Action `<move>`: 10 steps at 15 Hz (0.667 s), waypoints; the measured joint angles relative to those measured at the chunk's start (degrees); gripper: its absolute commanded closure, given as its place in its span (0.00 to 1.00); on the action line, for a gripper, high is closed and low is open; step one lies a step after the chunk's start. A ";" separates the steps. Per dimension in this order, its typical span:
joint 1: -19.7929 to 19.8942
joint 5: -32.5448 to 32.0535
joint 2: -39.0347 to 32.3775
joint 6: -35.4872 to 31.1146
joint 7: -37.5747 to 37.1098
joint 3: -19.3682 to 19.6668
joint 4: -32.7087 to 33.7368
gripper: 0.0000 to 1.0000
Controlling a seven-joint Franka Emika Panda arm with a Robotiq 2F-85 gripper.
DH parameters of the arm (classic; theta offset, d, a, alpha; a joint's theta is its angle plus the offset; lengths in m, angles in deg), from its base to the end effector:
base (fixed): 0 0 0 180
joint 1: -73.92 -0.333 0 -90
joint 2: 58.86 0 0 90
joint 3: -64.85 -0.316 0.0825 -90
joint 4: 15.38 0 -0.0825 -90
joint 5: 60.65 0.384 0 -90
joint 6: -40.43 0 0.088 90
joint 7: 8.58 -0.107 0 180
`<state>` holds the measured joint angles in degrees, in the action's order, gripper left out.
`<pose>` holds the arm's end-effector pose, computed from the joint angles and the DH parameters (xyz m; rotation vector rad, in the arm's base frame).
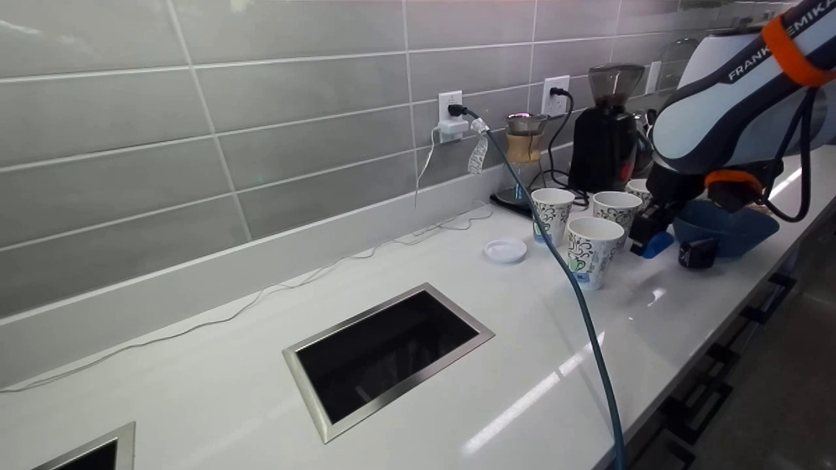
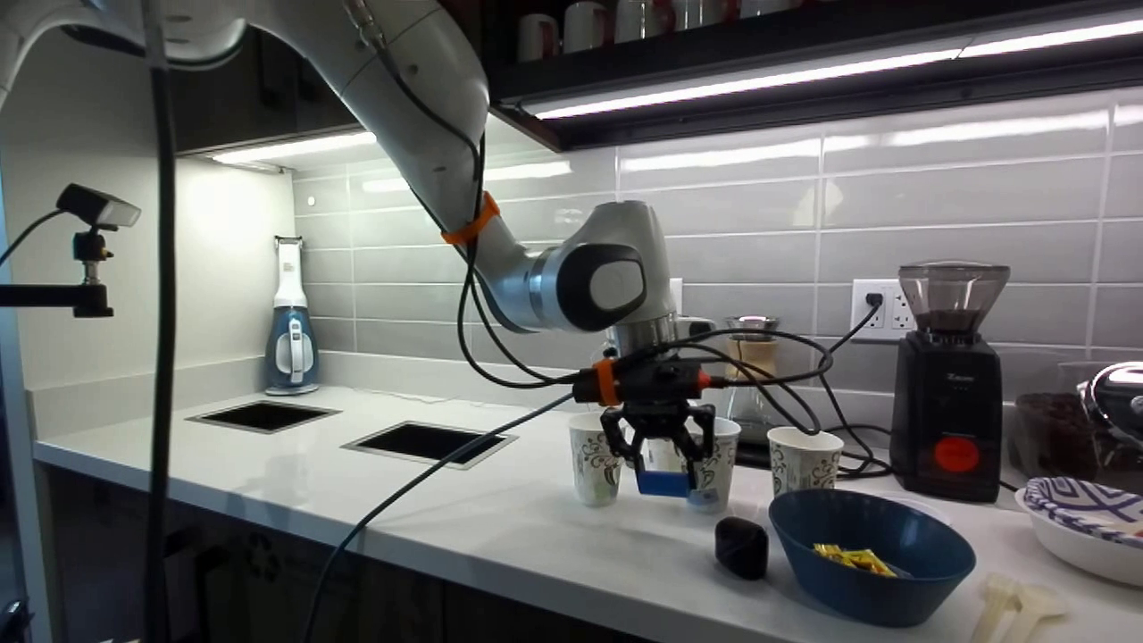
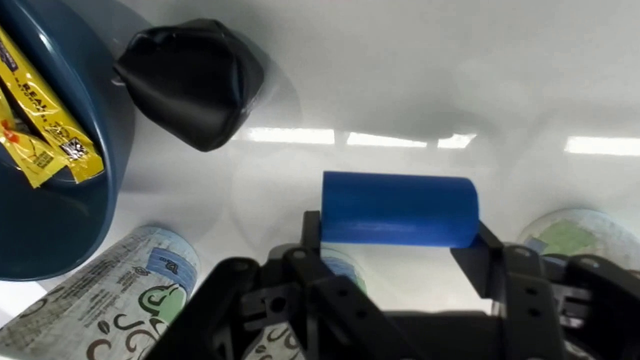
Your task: Remove the blue cylinder block from the blue bowl and place it on the table
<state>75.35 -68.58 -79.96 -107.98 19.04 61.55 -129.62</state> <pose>0.6288 0.0214 0.2989 2.8678 0.9156 0.3158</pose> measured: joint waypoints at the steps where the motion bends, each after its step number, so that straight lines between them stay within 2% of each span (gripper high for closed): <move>1: 0.15 -0.21 -0.46 -0.08 0.26 0.13 0.29 0.58; 5: 1.50 -0.52 -1.76 -0.67 2.12 0.45 1.46 0.58; 10: 3.94 -0.42 -4.57 -0.71 7.86 -0.28 4.23 0.58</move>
<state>79.29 -69.01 -84.53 -108.69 26.90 61.27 -125.39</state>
